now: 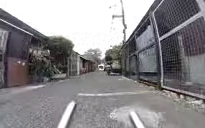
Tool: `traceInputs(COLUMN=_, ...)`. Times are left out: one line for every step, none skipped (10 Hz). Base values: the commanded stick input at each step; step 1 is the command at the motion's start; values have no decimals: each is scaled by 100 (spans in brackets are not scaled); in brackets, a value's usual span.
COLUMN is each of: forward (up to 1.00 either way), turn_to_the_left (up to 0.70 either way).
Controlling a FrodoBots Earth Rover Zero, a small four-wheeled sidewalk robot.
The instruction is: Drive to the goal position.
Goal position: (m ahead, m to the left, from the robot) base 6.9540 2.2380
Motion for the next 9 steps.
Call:
traceInputs(forward=85, turn_to_the_left=0)
traceInputs(forward=85, turn_to_the_left=0)
traceInputs(forward=85, turn_to_the_left=0)
traceInputs(forward=85, turn_to_the_left=0)
traceInputs(forward=85, turn_to_the_left=0)
traceInputs(forward=85, turn_to_the_left=0)
traceInputs(forward=85, turn_to_the_left=0)
traceInputs(forward=85, turn_to_the_left=0)
traceInputs(forward=85, turn_to_the_left=0)
